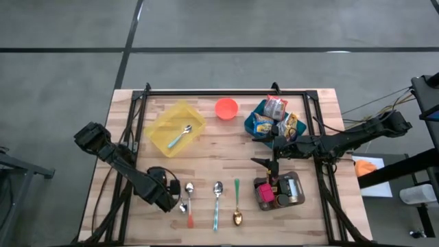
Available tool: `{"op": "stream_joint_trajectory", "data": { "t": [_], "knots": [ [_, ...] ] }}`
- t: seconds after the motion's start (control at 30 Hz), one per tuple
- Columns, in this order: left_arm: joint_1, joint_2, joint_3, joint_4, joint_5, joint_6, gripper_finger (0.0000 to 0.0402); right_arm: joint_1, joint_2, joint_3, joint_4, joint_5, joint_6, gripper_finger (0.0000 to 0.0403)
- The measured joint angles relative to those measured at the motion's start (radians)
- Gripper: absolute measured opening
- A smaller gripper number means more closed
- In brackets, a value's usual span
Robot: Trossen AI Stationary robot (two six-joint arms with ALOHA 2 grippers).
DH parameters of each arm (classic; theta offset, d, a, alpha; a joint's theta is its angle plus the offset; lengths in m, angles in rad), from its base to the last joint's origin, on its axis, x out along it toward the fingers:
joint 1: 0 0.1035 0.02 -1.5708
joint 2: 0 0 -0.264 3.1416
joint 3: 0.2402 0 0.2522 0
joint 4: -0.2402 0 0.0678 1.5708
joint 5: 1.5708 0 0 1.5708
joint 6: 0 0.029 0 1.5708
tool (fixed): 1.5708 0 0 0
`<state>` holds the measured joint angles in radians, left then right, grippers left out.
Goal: Pick & Place Food Item
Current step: Put the silver spoon into the yellow bin
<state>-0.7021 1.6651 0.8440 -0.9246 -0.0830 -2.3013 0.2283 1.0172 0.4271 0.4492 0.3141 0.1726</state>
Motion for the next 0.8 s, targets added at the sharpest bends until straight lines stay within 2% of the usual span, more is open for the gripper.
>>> {"op": "stream_joint_trajectory", "data": {
  "t": [0.13, 0.4, 0.6, 0.8],
  "knots": [
    [0.002, -0.028, -0.002, 0.001, 0.0, 0.0, 0.0009, 0.0, 0.0, 0.0, 0.0, 0.0, 0.0, 0.0381],
    [0.004, -0.189, 0.008, -0.057, -0.041, 0.0, 0.0009, 0.0, 0.0, 0.0, 0.0, 0.0, 0.0, 0.0381],
    [0.005, -0.319, 0.008, -0.087, -0.201, 0.003, 0.0009, 0.0, 0.0, 0.0, 0.0, 0.0, 0.0, 0.0381],
    [0.017, -0.418, 0.008, -0.185, -0.422, 0.111, 0.001, 0.0, 0.0, 0.0, -0.001, 0.0, 0.0, 0.0381]
  ]
}}
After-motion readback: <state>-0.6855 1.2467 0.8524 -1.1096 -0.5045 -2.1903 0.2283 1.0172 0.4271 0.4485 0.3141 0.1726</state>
